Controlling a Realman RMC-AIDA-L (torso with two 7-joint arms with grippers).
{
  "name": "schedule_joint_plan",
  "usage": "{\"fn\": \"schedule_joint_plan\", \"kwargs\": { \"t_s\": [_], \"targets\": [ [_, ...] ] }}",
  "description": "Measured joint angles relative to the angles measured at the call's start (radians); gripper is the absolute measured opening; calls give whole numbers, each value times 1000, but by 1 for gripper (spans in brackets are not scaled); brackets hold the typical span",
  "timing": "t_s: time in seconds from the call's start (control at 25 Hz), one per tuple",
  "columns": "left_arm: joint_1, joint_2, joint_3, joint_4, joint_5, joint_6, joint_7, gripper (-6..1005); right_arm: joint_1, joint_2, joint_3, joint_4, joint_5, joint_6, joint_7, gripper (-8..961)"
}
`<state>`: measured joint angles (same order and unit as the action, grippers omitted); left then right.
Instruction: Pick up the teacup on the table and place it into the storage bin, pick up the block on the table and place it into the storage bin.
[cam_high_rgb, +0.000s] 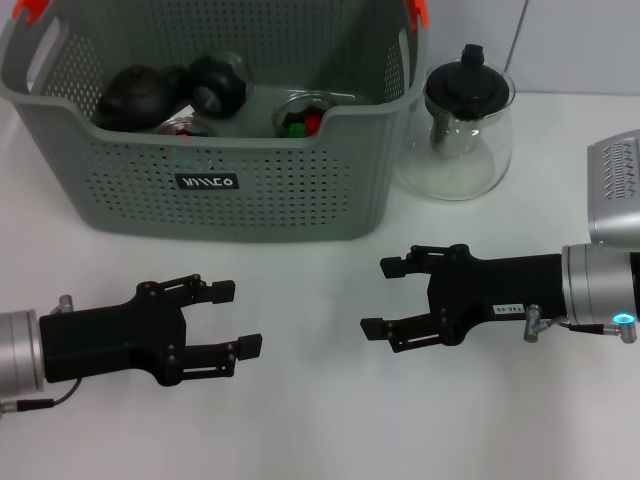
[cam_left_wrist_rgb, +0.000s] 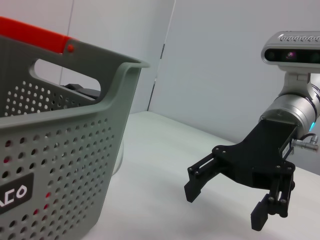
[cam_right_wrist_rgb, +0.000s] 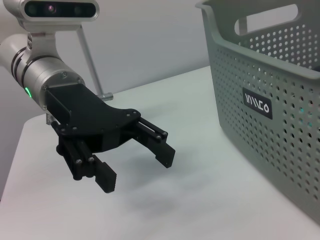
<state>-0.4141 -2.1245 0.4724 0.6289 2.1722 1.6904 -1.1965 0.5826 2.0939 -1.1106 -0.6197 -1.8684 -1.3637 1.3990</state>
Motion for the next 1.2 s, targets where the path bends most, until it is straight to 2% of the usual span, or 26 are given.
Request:
{"fn": "schedule_joint_plan", "kwargs": {
  "t_s": [1.2],
  "targets": [
    [0,-2,0,0,0,2,3,829,0,0,-3,0,0,0,0,942]
  ]
}}
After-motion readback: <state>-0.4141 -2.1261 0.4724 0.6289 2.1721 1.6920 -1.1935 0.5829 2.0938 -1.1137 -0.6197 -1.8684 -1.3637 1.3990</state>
